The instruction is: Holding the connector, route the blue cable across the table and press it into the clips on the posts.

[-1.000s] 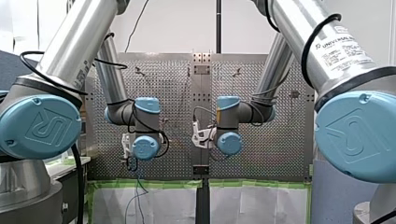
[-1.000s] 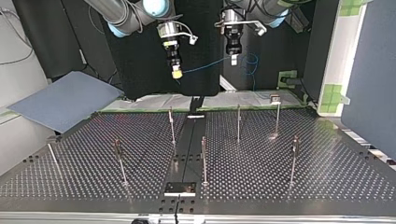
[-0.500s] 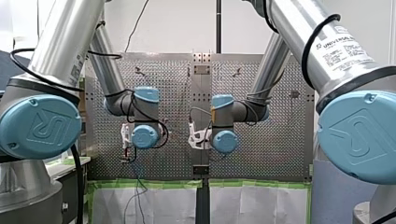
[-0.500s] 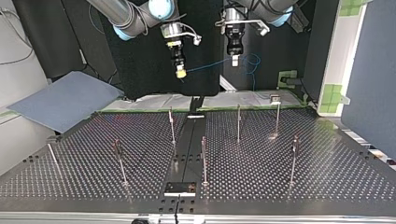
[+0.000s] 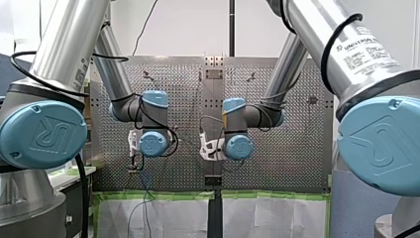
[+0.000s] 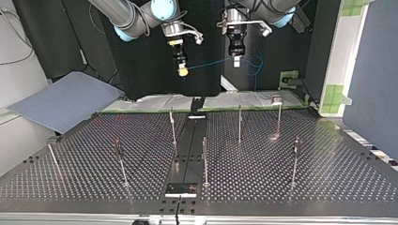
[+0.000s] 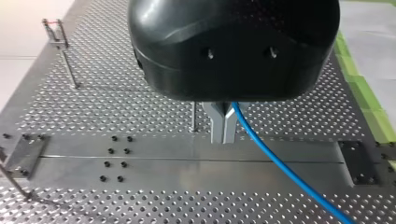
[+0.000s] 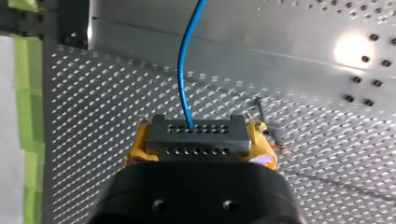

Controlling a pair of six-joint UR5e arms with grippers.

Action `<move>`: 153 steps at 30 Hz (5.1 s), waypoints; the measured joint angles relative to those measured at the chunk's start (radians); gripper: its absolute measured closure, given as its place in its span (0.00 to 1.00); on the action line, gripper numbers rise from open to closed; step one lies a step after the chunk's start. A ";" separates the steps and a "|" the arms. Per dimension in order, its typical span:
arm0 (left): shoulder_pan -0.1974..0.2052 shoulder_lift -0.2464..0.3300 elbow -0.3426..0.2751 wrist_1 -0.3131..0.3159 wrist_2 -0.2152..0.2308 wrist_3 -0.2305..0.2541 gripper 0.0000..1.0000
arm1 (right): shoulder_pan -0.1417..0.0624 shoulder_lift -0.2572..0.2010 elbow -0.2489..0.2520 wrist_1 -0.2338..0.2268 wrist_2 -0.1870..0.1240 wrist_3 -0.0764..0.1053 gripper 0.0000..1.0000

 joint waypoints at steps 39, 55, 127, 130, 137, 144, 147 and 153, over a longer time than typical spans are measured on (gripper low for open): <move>0.112 0.221 0.123 -0.320 -0.128 -0.082 1.00 | 0.038 -0.062 -0.342 0.318 -0.168 0.135 1.00; 0.164 0.330 0.191 -0.454 -0.133 -0.091 1.00 | 0.074 -0.060 -0.473 0.450 -0.190 0.164 1.00; 0.602 0.393 0.426 -0.694 0.269 -0.244 1.00 | 0.140 0.070 -1.035 0.731 -0.196 0.218 1.00; 0.608 0.379 0.429 -0.687 0.293 -0.249 1.00 | 0.140 0.088 -1.054 0.732 -0.193 0.226 1.00; 0.617 0.343 0.449 -0.670 0.335 -0.258 1.00 | 0.142 0.118 -1.099 0.735 -0.197 0.252 1.00; 0.625 0.302 0.473 -0.653 0.350 -0.265 1.00 | 0.137 0.134 -1.120 0.737 -0.195 0.262 1.00; 0.629 0.286 0.480 -0.643 0.351 -0.266 1.00 | 0.135 0.136 -1.122 0.737 -0.194 0.263 1.00; 0.640 0.265 0.501 -0.611 0.368 -0.276 1.00 | 0.124 0.144 -1.130 0.738 -0.198 0.265 1.00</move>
